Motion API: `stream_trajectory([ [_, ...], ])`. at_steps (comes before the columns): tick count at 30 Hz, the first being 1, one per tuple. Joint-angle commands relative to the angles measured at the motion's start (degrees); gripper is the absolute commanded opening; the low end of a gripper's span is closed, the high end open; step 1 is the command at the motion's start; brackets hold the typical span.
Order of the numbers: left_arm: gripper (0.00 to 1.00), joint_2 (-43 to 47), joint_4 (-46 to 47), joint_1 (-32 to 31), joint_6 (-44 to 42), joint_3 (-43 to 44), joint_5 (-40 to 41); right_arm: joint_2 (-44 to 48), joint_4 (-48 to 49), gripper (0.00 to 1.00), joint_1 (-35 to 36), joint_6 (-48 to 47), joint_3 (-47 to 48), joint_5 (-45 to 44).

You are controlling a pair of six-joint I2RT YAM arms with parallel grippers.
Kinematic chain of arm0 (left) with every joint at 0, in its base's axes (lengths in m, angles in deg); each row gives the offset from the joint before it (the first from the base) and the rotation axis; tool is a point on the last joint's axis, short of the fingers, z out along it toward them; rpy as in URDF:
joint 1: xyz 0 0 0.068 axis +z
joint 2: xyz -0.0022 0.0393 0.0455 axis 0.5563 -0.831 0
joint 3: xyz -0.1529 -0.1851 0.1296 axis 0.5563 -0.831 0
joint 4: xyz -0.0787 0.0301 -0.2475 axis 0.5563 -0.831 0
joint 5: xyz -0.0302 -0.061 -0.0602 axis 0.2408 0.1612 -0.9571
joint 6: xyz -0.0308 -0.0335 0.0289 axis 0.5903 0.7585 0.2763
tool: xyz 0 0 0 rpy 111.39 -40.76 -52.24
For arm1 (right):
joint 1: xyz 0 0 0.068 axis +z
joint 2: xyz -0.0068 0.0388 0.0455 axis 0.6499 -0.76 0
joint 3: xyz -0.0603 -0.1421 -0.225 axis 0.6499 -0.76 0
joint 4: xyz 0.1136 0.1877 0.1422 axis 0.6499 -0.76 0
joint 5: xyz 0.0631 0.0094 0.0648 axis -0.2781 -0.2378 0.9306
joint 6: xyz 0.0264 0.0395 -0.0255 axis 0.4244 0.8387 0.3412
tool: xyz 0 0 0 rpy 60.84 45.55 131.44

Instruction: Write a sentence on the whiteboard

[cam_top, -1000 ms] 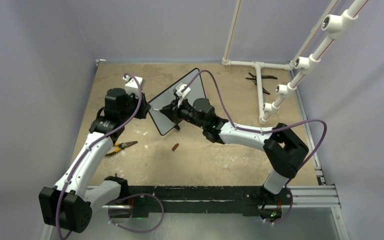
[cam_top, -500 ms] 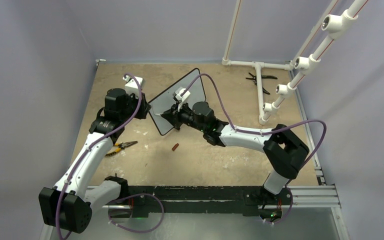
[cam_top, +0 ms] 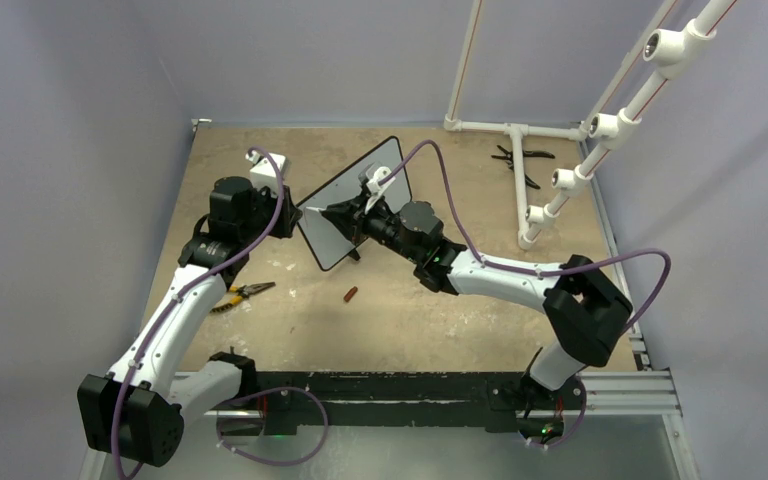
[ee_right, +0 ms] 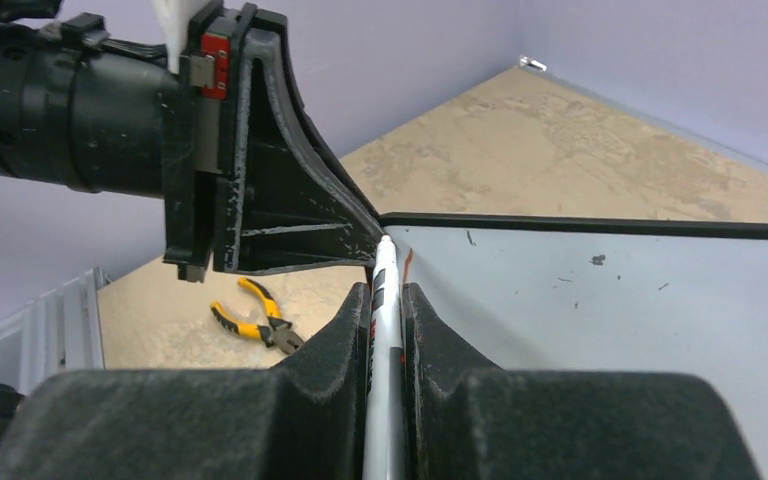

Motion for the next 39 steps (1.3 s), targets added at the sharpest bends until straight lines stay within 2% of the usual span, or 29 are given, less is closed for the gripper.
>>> stream_trajectory([
  [1, 0.0, 1.15, 2.03, 0.38, -0.37, -0.27, 1.89, -1.31, 2.71, 0.0, 0.29, -0.92, 2.01, -3.11],
  [23, 0.0, 1.23, 2.2, 0.35, -0.42, -0.27, 1.46, -4.87, 3.83, 0.0, 0.33, -0.91, 3.96, -2.02],
  [39, 0.0, 1.67, 2.2, 0.34, -0.53, -0.4, 1.67, -2.88, 2.38, 0.0, 0.29, -1.36, 1.21, -10.46],
])
